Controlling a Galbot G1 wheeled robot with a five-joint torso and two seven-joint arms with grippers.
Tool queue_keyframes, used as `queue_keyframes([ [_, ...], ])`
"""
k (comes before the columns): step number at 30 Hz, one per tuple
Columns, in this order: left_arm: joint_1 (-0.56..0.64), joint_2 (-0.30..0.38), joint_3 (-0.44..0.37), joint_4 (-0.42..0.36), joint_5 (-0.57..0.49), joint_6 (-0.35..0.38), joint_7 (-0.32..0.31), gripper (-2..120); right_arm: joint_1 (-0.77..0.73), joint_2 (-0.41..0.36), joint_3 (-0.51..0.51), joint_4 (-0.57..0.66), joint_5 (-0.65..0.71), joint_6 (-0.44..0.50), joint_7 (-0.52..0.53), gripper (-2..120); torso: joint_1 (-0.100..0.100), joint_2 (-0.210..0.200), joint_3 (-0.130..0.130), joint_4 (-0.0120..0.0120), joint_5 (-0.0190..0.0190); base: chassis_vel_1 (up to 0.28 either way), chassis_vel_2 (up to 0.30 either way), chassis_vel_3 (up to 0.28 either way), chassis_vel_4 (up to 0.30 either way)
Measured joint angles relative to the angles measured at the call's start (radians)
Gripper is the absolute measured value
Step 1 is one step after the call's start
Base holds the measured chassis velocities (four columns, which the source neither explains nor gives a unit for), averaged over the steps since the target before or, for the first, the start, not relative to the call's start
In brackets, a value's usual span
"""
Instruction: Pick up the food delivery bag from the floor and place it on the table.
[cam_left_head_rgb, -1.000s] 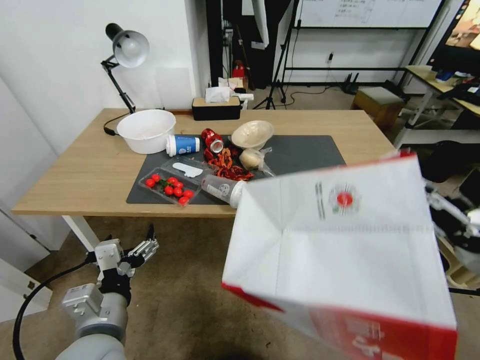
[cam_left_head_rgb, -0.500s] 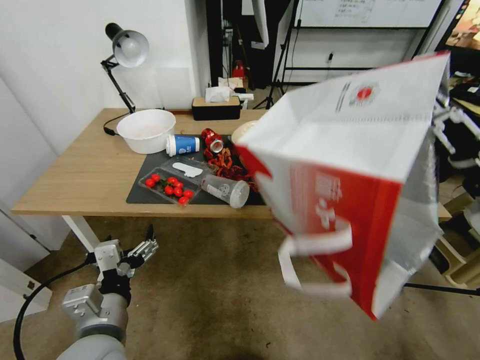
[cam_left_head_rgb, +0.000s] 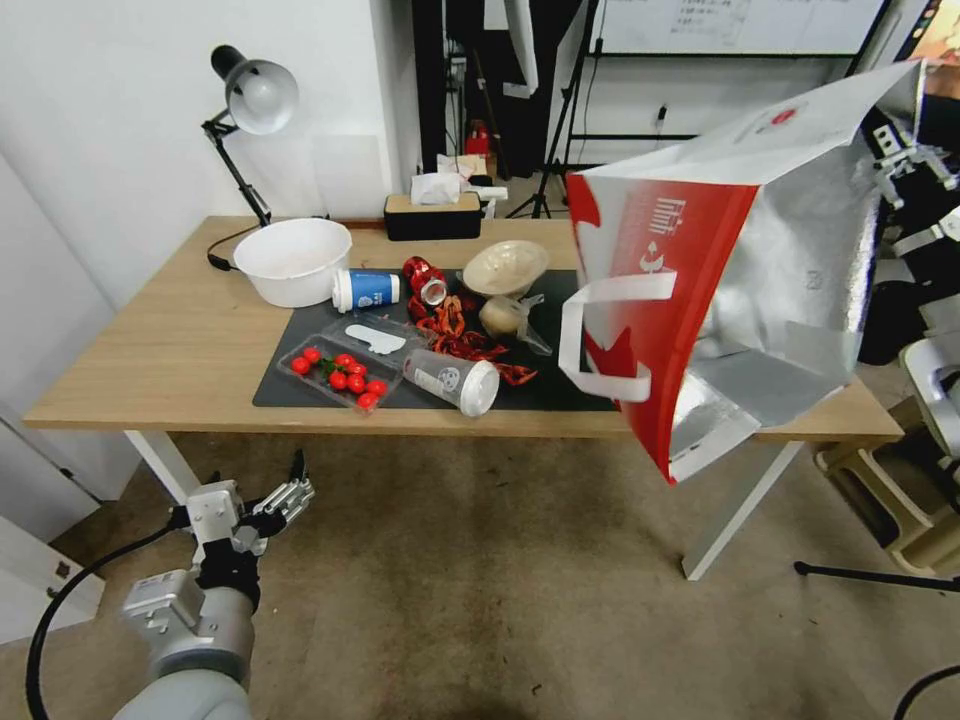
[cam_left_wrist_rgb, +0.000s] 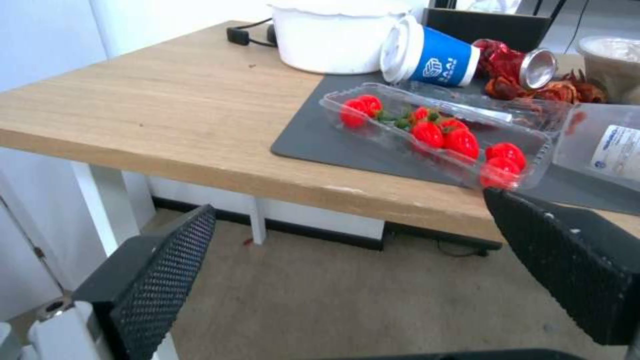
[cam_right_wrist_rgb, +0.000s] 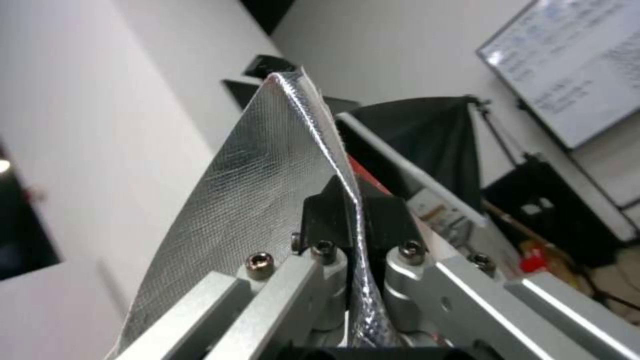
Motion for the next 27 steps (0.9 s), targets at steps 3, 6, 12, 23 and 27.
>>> queue_keyframes([
  [3,-0.001,0.002,-0.001,0.002,0.0,0.0,0.0,100,0.03,0.002,-0.025,-0.043,0.013,0.005,0.034,0,0.0,0.0,0.0,-0.0002,0.0001,0.0,0.0,0.0,0.0],
  [6,-0.001,0.002,-0.001,0.005,0.0,0.0,0.0,100,0.05,0.006,-0.044,-0.069,0.018,0.007,0.067,0,0.0,0.0,0.0,-0.0003,0.0,0.0,0.0,0.0,0.0],
  [12,-0.005,0.0,0.004,0.017,0.003,0.0,0.001,100,0.115,0.006,-0.111,-0.14,0.021,0.005,0.157,0,0.0,0.0,0.0,-0.0001,0.0001,0.0,0.0,0.0,0.0],
  [23,-0.007,0.003,0.008,0.027,0.007,-0.003,0.002,100,0.2,-0.002,-0.177,-0.214,0.036,-0.045,0.28,0,0.0,0.0,0.0,-0.0002,0.0001,0.0,0.0,0.0,0.0],
  [27,-0.007,0.002,0.008,0.028,0.007,-0.003,0.003,100,0.217,-0.015,-0.185,-0.221,0.031,-0.074,0.316,0,0.0,-0.001,0.0,0.0,-0.0001,0.0,0.0,0.0,0.0],
])
